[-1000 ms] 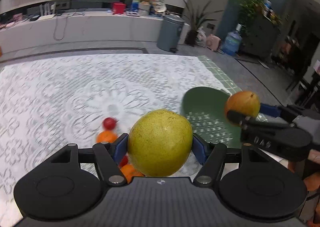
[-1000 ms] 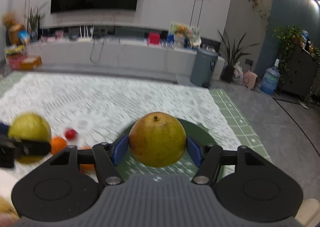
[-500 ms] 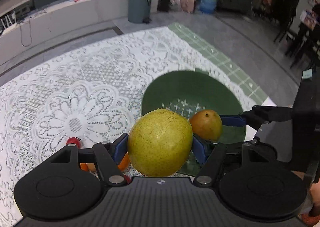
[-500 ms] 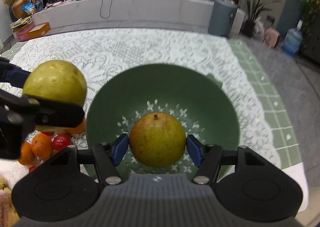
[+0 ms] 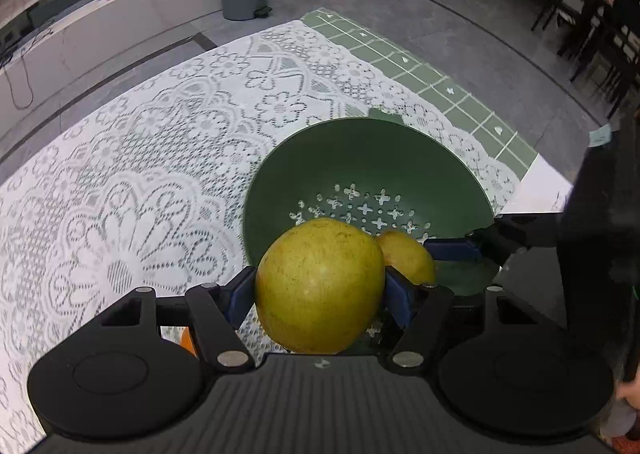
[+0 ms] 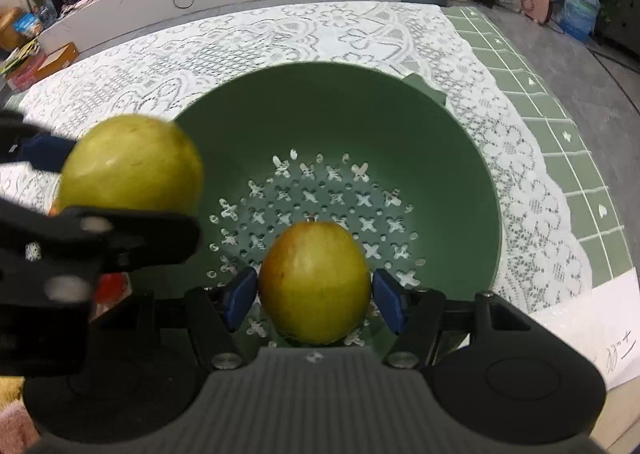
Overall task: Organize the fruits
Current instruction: 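Lower the pomelo and pear into the colander and open both tools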
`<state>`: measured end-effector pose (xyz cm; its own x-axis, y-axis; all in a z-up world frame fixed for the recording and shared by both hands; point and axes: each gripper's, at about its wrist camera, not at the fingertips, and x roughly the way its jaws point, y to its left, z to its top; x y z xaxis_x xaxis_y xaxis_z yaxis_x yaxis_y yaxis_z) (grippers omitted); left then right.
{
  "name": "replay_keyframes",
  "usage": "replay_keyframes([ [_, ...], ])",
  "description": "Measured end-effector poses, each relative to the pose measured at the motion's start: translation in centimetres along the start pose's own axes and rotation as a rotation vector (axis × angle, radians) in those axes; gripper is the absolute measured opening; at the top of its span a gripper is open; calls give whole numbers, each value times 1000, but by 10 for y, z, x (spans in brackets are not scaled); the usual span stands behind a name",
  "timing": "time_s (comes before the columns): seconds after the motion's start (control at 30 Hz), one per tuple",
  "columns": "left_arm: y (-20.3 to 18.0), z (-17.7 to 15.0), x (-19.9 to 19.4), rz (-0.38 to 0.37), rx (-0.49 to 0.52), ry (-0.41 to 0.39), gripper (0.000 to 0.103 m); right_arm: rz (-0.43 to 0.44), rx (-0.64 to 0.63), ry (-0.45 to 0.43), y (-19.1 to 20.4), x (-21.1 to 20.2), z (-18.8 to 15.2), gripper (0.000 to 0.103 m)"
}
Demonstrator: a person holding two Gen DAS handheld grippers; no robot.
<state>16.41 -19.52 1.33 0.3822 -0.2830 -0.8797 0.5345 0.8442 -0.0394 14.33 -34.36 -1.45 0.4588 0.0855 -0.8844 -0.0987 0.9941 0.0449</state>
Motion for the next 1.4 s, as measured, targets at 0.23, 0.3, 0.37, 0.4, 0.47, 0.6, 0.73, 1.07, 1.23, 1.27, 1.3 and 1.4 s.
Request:
replay_keyframes([
  [0.23,-9,10,23,11,27,67,76,30,-29,-60,2,-11,-5,63],
  [0.3,-12,13,29,28,42,87,76,32,-35,-76,3,-12,-5,67],
  [0.37,-14,17,36,42,49,109,76,29,-38,-82,3,-13,-5,68],
  [0.4,-14,19,40,44,46,120,76,28,-40,-81,4,-12,-5,68],
  [0.47,-14,22,46,43,40,142,76,29,-40,-73,3,-10,-5,69],
  [0.6,-16,25,57,60,51,169,77,14,-30,-63,1,-6,-4,70],
  [0.73,-12,30,58,46,27,177,77,19,-17,-68,0,-6,-4,70],
  [1.07,-10,24,59,21,38,196,77,4,-46,-59,7,-6,-5,72],
  [1.23,-11,25,57,20,46,215,79,-23,-64,-47,15,-4,-5,72],
  [1.27,-11,26,56,26,51,220,79,-22,-61,-47,15,-4,-5,71],
  [1.3,-10,27,54,27,51,225,80,-21,-55,-54,15,-5,-5,70],
  [1.4,-7,29,45,9,25,225,80,-17,-48,-67,15,-9,-5,71],
])
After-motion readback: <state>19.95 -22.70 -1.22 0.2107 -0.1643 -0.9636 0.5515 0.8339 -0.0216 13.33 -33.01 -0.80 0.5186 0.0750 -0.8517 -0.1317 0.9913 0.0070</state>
